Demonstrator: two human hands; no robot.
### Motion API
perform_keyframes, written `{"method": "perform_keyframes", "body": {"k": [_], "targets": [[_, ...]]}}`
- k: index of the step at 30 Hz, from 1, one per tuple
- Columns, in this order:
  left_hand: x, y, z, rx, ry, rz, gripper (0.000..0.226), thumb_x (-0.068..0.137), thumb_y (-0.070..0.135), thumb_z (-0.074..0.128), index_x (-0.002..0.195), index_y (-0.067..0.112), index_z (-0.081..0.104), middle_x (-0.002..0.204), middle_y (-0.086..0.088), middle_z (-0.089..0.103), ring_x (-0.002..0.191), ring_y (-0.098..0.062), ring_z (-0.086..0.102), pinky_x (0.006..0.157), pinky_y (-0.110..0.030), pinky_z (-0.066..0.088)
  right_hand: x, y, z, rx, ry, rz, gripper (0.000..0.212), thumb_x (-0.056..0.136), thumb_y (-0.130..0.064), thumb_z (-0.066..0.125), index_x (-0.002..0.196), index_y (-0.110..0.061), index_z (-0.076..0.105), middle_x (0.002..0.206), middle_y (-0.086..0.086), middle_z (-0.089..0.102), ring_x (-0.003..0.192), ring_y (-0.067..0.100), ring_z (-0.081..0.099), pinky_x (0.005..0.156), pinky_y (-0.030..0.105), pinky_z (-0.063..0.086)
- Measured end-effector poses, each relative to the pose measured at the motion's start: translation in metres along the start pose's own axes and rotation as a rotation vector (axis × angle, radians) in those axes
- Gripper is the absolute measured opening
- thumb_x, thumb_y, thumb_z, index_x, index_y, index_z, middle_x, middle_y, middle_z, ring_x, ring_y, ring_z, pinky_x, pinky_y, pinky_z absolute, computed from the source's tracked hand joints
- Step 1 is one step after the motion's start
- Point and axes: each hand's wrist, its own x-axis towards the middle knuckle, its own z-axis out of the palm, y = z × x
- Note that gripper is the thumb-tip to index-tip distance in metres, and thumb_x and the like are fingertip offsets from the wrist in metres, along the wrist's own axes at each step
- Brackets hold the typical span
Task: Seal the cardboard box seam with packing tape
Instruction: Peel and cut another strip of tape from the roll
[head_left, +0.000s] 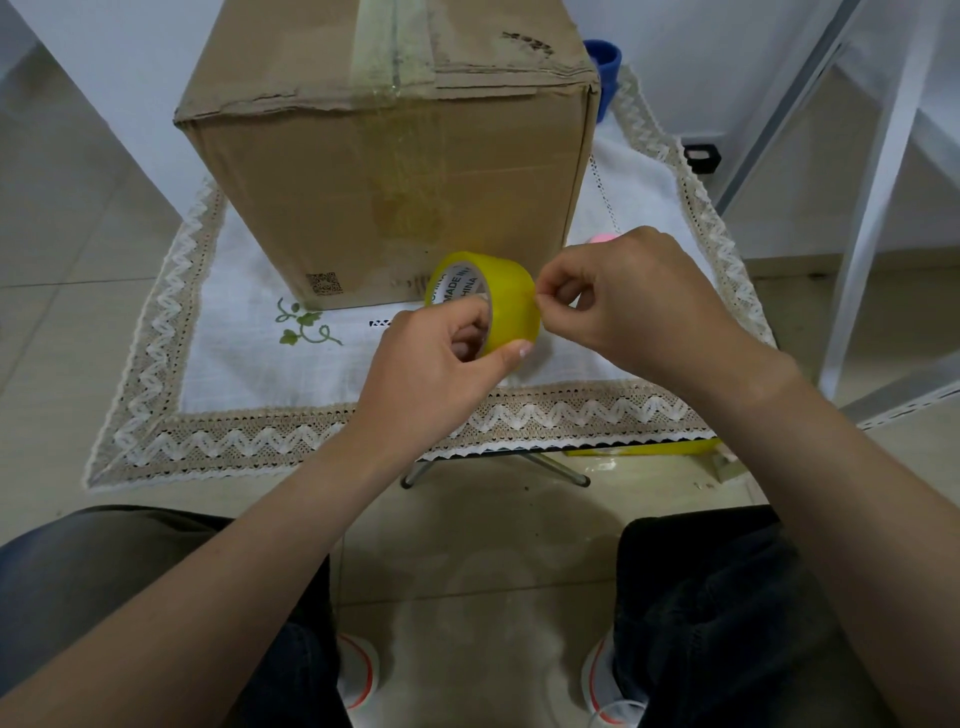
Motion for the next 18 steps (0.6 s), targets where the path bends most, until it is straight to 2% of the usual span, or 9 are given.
{"method": "perform_keyframes", "body": {"k": [3, 6, 9, 12, 14, 15, 16, 18], "targets": [[-0.0005, 0.0007, -0.0002, 0.039, 0.007, 0.003, 0.022, 0.085, 0.038, 0.076, 0.085, 0.016, 0.073, 0.072, -0.007, 0.069, 0.073, -0.023, 0.069, 0.072, -0.043, 0.06, -0.0002, -0.0024, 0.0034, -0.025, -0.032, 0.03, 0.007, 0.087, -0.025, 0.069, 0.08, -0.028, 0.069, 0.06, -0.011, 0.063, 0.068, 0.02, 0.06, 0.066, 0.036, 0.054], [-0.0009, 0.0007, 0.0002, 0.064, 0.008, 0.011, 0.027, 0.083, 0.044, 0.074, 0.084, 0.017, 0.072, 0.071, -0.007, 0.07, 0.073, -0.024, 0.07, 0.07, -0.047, 0.06, -0.0003, -0.0056, 0.0053, -0.013, -0.074, 0.093, 0.014, 0.083, -0.028, 0.068, 0.073, -0.03, 0.058, 0.054, -0.014, 0.053, 0.069, 0.017, 0.054, 0.064, 0.032, 0.046], [-0.0029, 0.0041, -0.0001, 0.107, -0.002, 0.027, 0.026, 0.084, 0.044, 0.073, 0.08, 0.018, 0.07, 0.066, -0.004, 0.067, 0.066, -0.02, 0.067, 0.066, -0.046, 0.059, 0.0001, -0.0081, 0.0049, 0.012, -0.128, 0.134, 0.02, 0.08, -0.03, 0.067, 0.067, -0.03, 0.052, 0.052, -0.012, 0.056, 0.068, 0.014, 0.056, 0.064, 0.032, 0.048], [-0.0029, 0.0061, 0.0001, 0.082, 0.024, 0.012, 0.025, 0.087, 0.037, 0.077, 0.071, 0.023, 0.065, 0.057, 0.006, 0.06, 0.054, -0.01, 0.055, 0.056, -0.035, 0.051, 0.0011, -0.008, 0.0007, 0.051, -0.112, 0.139, 0.015, 0.083, -0.035, 0.064, 0.07, -0.033, 0.057, 0.053, -0.017, 0.062, 0.067, 0.009, 0.063, 0.069, 0.037, 0.056], [-0.0017, 0.0056, -0.0006, 0.047, 0.067, -0.025, 0.032, 0.09, 0.033, 0.078, 0.067, 0.02, 0.058, 0.052, 0.008, 0.053, 0.048, -0.012, 0.046, 0.053, -0.028, 0.042, 0.0017, -0.0072, -0.0028, 0.152, -0.038, 0.129, 0.01, 0.089, -0.032, 0.068, 0.079, -0.031, 0.066, 0.053, -0.013, 0.063, 0.061, 0.01, 0.065, 0.067, 0.042, 0.058], [-0.0004, 0.0043, -0.0014, 0.01, 0.081, -0.042, 0.031, 0.09, 0.033, 0.077, 0.071, 0.015, 0.061, 0.054, 0.004, 0.056, 0.051, -0.021, 0.05, 0.053, -0.033, 0.047, 0.0021, -0.0066, -0.0036, 0.215, 0.003, 0.129, 0.007, 0.091, -0.03, 0.07, 0.084, -0.029, 0.069, 0.054, -0.009, 0.064, 0.058, 0.011, 0.065, 0.067, 0.043, 0.059], [0.0002, 0.0043, -0.002, -0.034, 0.089, -0.053, 0.029, 0.091, 0.034, 0.076, 0.079, 0.01, 0.066, 0.062, -0.007, 0.064, 0.058, -0.032, 0.058, 0.057, -0.042, 0.055, 0.0023, -0.0066, -0.004, 0.263, 0.027, 0.13, 0.005, 0.092, -0.032, 0.074, 0.09, -0.028, 0.072, 0.056, -0.008, 0.066, 0.057, 0.009, 0.065, 0.066, 0.042, 0.059], [-0.0004, 0.0064, -0.003, -0.09, 0.102, -0.071, 0.022, 0.092, 0.032, 0.076, 0.092, 0.01, 0.073, 0.078, -0.015, 0.074, 0.076, -0.039, 0.071, 0.071, -0.054, 0.06, 0.0023, -0.0062, -0.0023, 0.294, 0.015, 0.137, 0.018, 0.09, -0.039, 0.079, 0.104, -0.027, 0.076, 0.06, -0.009, 0.07, 0.057, 0.004, 0.065, 0.068, 0.039, 0.06]]}}
